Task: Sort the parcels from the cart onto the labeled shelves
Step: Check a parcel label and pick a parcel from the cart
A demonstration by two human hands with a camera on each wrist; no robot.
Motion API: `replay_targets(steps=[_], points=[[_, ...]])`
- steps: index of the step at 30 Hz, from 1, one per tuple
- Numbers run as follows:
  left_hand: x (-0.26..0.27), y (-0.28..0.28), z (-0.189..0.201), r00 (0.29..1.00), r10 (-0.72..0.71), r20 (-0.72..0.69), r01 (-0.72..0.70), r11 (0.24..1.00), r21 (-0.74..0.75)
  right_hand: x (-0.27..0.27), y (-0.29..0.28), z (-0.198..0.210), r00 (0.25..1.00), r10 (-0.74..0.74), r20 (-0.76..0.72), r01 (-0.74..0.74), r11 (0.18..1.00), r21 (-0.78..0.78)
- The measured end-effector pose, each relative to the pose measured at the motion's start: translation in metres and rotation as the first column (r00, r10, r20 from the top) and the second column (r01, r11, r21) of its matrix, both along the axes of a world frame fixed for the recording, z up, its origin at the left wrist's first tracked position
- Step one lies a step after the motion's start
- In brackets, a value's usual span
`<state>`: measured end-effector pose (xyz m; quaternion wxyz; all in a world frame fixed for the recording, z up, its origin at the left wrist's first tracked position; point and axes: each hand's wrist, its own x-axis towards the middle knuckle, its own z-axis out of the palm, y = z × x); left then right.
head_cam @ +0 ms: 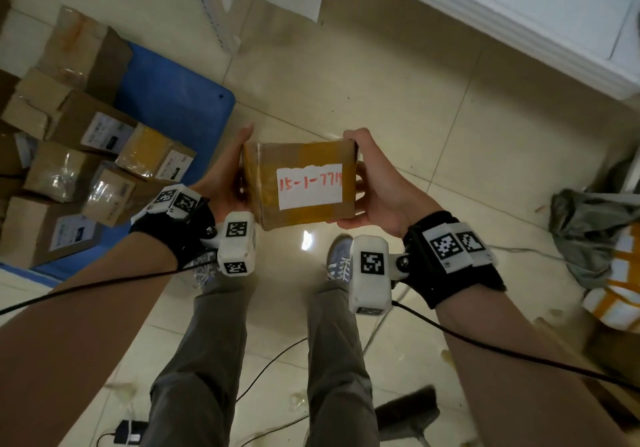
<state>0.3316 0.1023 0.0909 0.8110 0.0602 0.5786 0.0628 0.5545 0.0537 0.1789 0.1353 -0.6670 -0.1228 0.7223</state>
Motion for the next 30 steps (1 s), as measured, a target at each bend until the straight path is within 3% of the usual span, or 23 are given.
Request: replay_targets(steps=[3,7,11,18,25,30], points=[[0.021,0.008,0.021,0.999,0.046,0.003,-0.046,0.996,0.083,0.015,-0.002,0.01,0.999,-0.022,0.039,0.019,0.997,0.076],[0.055,0.025,0.053,0.992,-0.06,-0.112,0.092,0.947,0.308,0.043,-0.002,0.027,0.988,-0.126,0.086,0.109,0.978,0.179],[0.099,0.047,0.094,0.981,-0.062,-0.182,0.139,0.885,0.445,0.073,0.004,0.043,0.959,-0.263,0.105,0.219,0.925,0.312],[0.165,0.067,0.154,0.983,-0.153,-0.101,0.184,0.819,0.544,0.115,0.041,0.072,0.901,-0.433,0.042,0.359,0.795,0.489],[0.197,0.09,0.163,0.979,-0.119,-0.166,0.195,0.786,0.587,0.136,0.09,0.083,0.895,-0.447,-0.014,0.378,0.74,0.556],[0.214,0.119,0.156,0.989,0.048,-0.137,0.05,0.775,0.63,0.147,0.119,0.074,0.911,-0.409,-0.055,0.367,0.741,0.562]])
